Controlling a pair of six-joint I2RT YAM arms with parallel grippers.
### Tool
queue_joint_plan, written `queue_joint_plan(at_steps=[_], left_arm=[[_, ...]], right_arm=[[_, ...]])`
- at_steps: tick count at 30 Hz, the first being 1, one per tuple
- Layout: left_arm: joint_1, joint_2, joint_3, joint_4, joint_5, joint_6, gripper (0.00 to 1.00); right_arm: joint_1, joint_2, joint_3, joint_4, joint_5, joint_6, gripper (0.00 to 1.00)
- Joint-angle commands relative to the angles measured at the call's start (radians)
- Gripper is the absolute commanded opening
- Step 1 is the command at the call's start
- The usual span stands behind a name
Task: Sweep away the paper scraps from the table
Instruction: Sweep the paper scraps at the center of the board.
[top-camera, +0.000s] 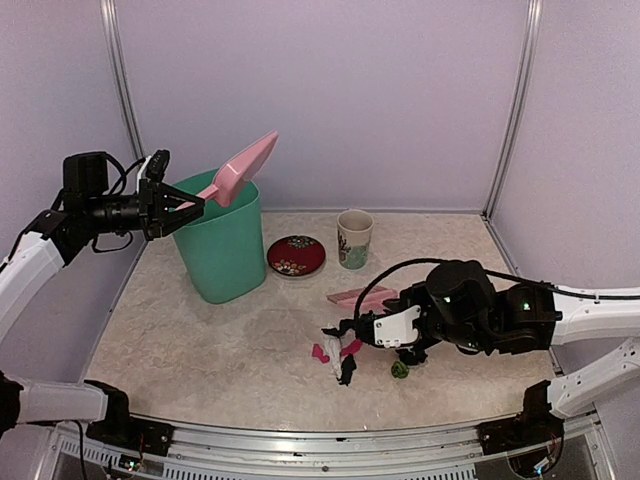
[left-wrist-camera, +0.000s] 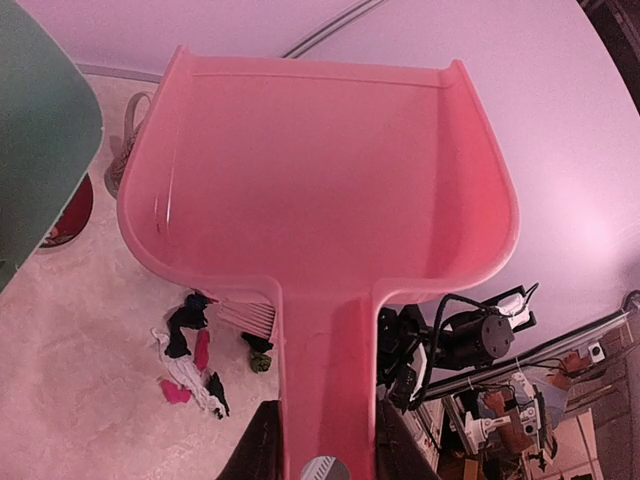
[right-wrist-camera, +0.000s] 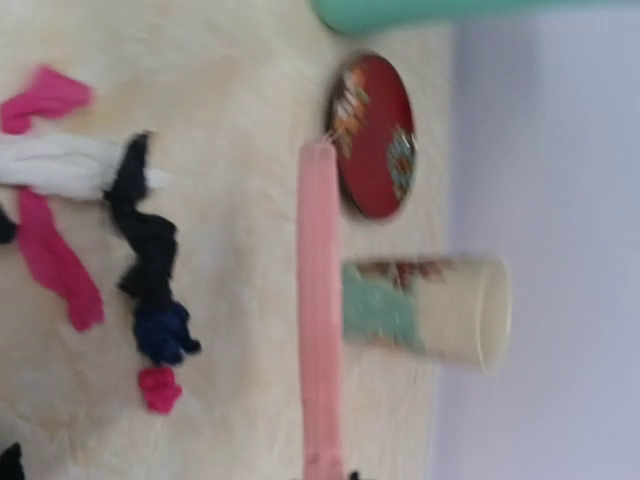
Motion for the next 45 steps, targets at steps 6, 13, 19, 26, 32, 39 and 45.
queue_joint_plan(at_steps=[6,13,19,26,32,39,45], left_arm=[[-0.128,0.034,0.065,0.003,-0.097,0.078,0.0],[-0.205,0.033,0.069,-0.059,-0.195,0.162,0.0],[-0.26,0.033,0.071,-0.073,-0.258,0.214,0.0],[-0.293,0.019,0.067,-0.11,-0.304,0.258,0.0],[-0.315,0.018,0.042,-0.115,-0.307,0.282,0.0],[-0.366,0.0,0.037,-0.19,-0.389,0.309,0.0],[-0.451,-0.035,0.019,-0.298,-0.532,0.325,0.0]], right_arm=[[0.001,0.035,0.193,-0.351,0.177,0.605,0.0],[-0.046,0.166,0.38,-0.801,0.265,1.345,0.0],[-0.11,0.254,0.462,-1.083,0.165,1.736,0.0],[-0.159,0.166,0.399,-1.066,-0.066,1.856,0.0],[-0.21,0.103,0.318,-0.931,-0.27,1.853,0.0],[-0.277,0.12,0.192,-0.703,-0.398,1.854,0.0],[-0.308,0.204,0.183,-0.54,-0.473,1.86,0.0]])
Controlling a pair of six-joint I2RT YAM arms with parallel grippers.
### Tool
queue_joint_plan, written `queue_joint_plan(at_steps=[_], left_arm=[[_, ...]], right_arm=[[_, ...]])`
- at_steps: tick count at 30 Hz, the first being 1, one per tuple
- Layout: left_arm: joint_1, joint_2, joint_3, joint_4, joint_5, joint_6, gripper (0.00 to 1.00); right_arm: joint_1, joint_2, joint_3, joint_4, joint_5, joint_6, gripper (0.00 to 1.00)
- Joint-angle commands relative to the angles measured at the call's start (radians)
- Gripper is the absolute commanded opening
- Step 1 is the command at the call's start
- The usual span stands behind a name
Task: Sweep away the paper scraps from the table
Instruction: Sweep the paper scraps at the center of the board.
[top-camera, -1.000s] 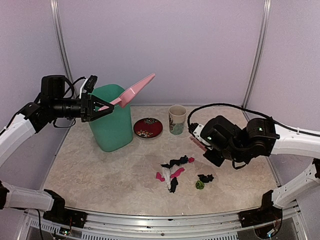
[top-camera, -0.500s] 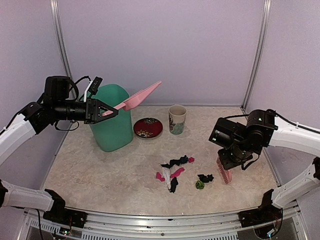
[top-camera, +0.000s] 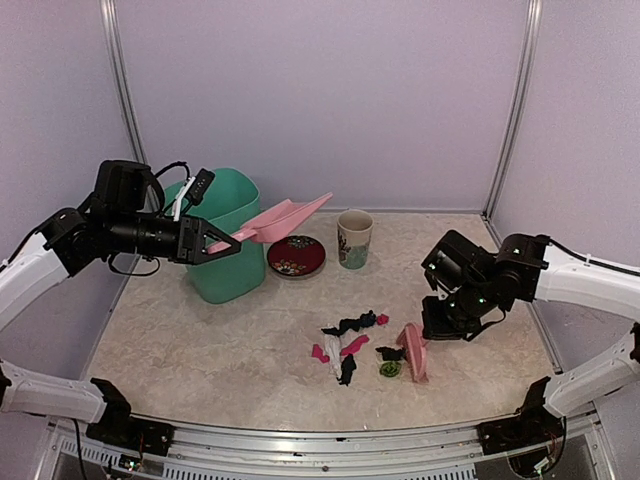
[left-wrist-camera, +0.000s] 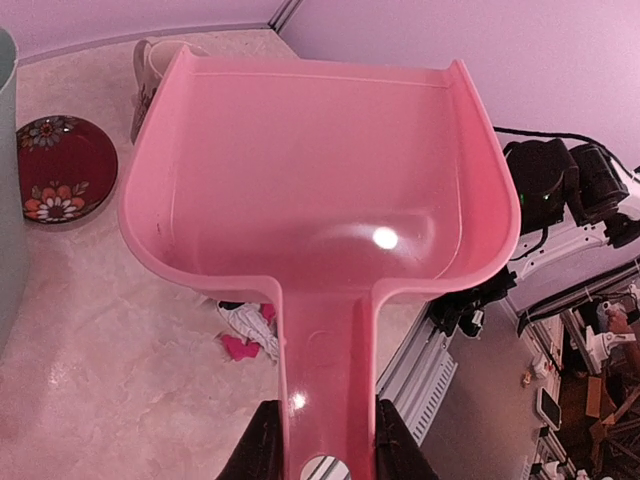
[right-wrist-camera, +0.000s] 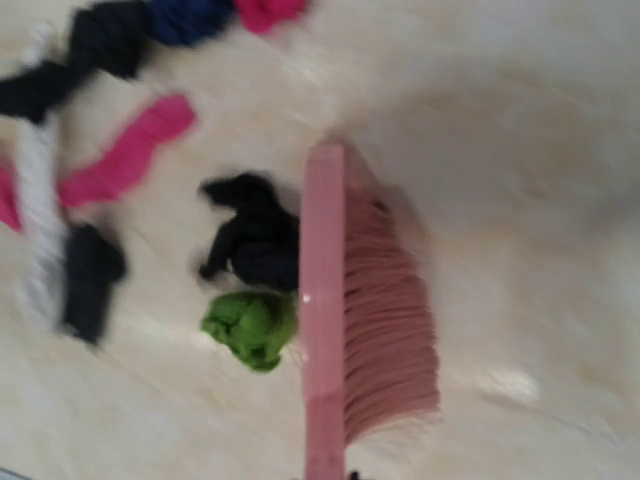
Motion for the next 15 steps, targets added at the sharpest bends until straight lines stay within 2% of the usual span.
queue_joint_plan(at_steps=[1,7,15], left_arm=[[-0.069,-0.047,-0.031,-0.083,-0.131,0.017,0.0],[-0.197,-0.088,-0.103,-0.102,-0.273,-0.089,0.0],[-0.373,-0.091,-0.189,-0.117,-0.421,-0.2,0.0]], right_arm=[[-0.019,0.091,-0.031,0.157,-0.086,0.021,0.0],[-0.037,0.169,0.04,0.217,-0.07,0.006,0.0],[-0.054,0.182,0.172,0.06,0.012,-0.102,0.0]])
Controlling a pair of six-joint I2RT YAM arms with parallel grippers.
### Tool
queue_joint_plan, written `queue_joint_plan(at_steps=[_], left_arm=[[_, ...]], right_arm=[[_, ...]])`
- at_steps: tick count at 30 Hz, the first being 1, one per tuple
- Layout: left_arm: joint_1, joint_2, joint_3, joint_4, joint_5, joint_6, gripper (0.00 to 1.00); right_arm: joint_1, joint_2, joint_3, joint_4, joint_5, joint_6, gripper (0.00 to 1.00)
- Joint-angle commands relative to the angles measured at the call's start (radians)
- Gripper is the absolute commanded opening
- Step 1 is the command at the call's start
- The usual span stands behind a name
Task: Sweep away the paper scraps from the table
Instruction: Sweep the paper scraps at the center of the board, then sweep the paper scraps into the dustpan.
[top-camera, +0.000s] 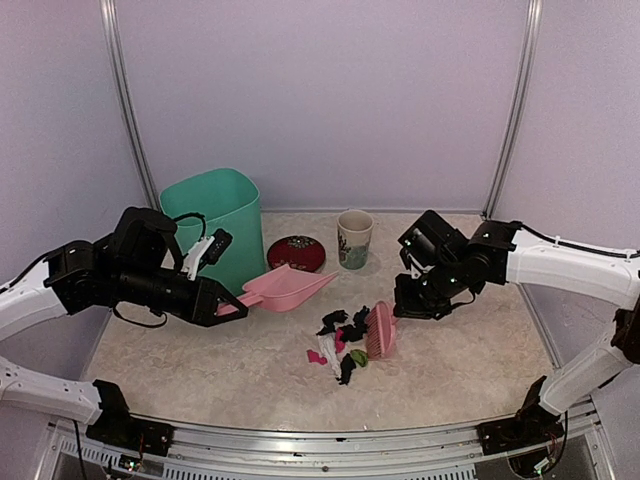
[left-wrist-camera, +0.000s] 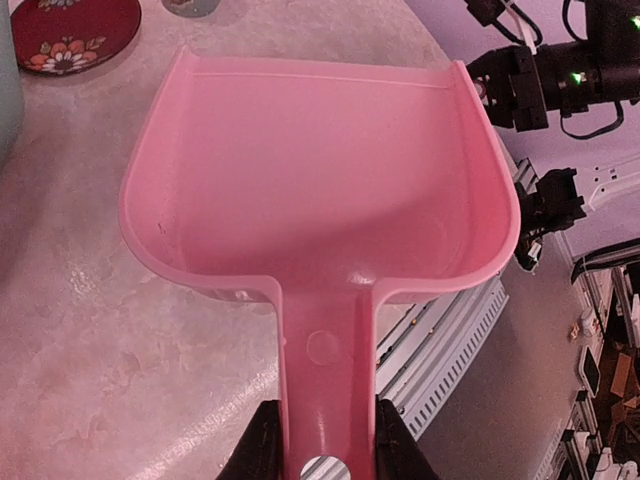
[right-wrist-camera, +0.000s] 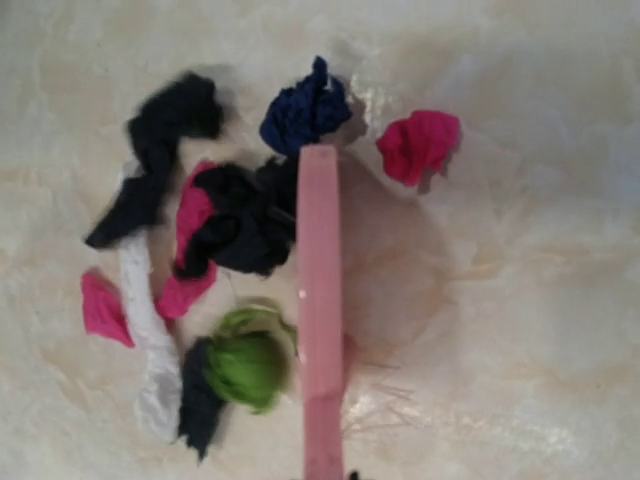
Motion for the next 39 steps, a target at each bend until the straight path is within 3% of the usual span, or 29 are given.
queue_joint_plan(at_steps=[1,7,14,26,31,39], left_arm=[[-0.071,-0.009,-0.04,-0.003,-0.104,-0.077,0.0],[-0.106,0.011,-0.071,0.006,-0.127,-0.107,0.0],[-0.214,0.064,-0.073,-0.041,-0.203,-0.133,0.0],[-0.496,0.139,-0.071,-0.193,-0.387,-0.282,0.0],[-0.611,0.191,-0.104,-0.177,-0.461,-0.352,0.0],[-0.642,0.288,-0.138,-0.115,-0.534,-0.339,0.0]], right_arm=[[-0.011,0.011,0.062,-0.125,0.055,-0.076,0.0],[-0.023,-0.018,0.156,-0.287,0.153,-0.147,0.0],[-0.056,-0.019,0.255,-0.349,0.244,-0.292,0.0],[-0.093,0.103,0.242,-0.218,0.353,-0.585,0.0],[-0.096,0.138,0.229,-0.135,0.389,-0.688,0.0],[-0.083,0.215,0.231,-0.045,0.289,-0.843,0.0]])
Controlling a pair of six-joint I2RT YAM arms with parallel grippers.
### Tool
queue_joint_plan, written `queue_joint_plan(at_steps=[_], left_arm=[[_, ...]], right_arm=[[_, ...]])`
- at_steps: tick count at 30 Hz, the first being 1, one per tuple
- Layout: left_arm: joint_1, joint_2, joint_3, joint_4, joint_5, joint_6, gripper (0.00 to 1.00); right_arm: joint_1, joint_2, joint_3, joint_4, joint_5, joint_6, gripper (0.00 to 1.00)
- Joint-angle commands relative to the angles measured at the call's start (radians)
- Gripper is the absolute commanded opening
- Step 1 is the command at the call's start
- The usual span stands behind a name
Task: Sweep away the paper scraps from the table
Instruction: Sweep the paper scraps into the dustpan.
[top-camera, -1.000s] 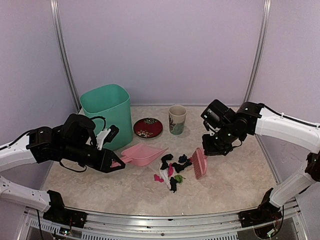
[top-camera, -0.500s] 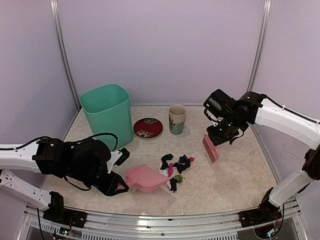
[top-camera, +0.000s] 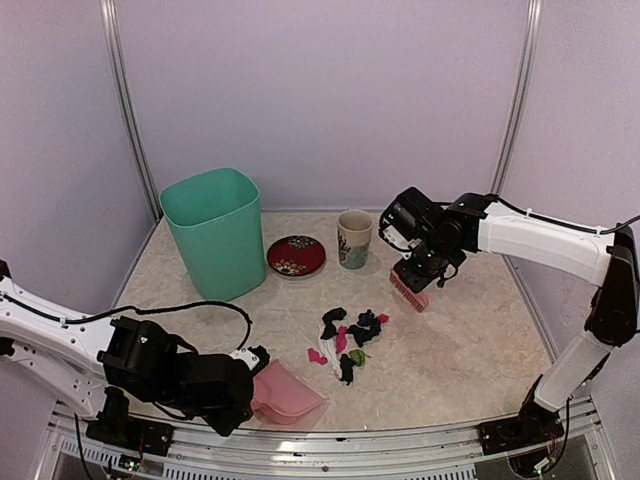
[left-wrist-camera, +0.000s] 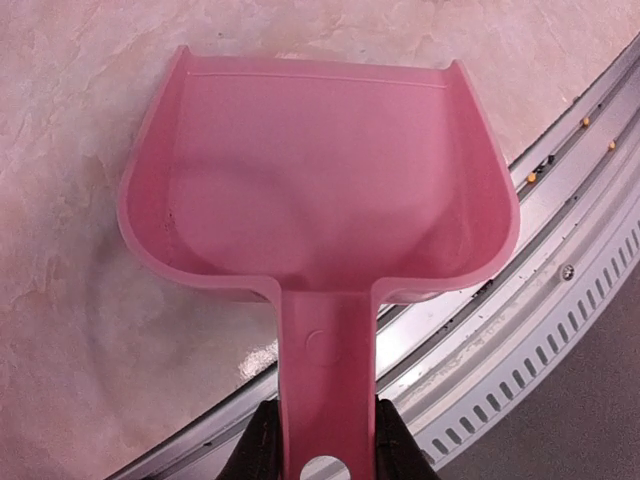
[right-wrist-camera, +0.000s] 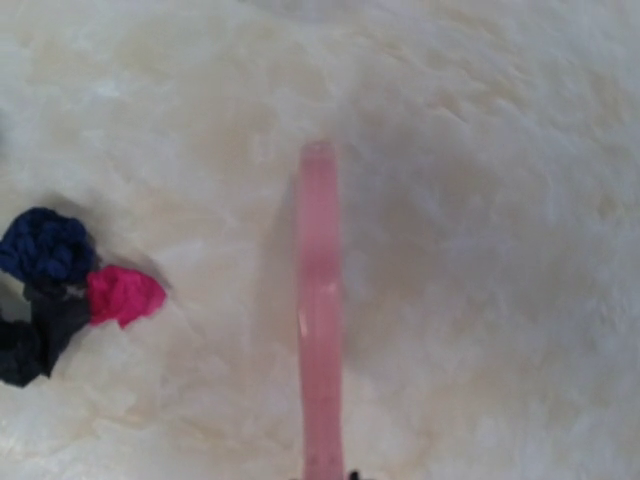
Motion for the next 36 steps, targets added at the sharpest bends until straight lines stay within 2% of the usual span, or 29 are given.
queue_joint_plan(at_steps=[1,8,18,28,36], left_arm=[[-0.006,0.057,-0.007,0.046,-0.095,-0.004,0.0],[0.0,0.119,-0.009,0.115,-0.126,0.029,0.0],[0.075,0.184,-0.015,0.24,-0.08,0.137,0.0],[0.136,0.238,-0.028,0.34,-0.036,0.217,0.0],[0.167,0.259,-0.061,0.41,-0.021,0.242,0.0]], right_arm=[[0.01,0.037,-0.01,0.09,-0.06,-0.097,0.0],[0.087,0.092,-0.015,0.11,-0.049,-0.092,0.0],[0.25,0.178,0.089,0.042,-0.068,-0.016,0.0],[0.364,0.197,0.13,0.001,-0.174,0.12,0.0],[0.43,0.157,0.157,-0.013,-0.296,0.139,0.0]])
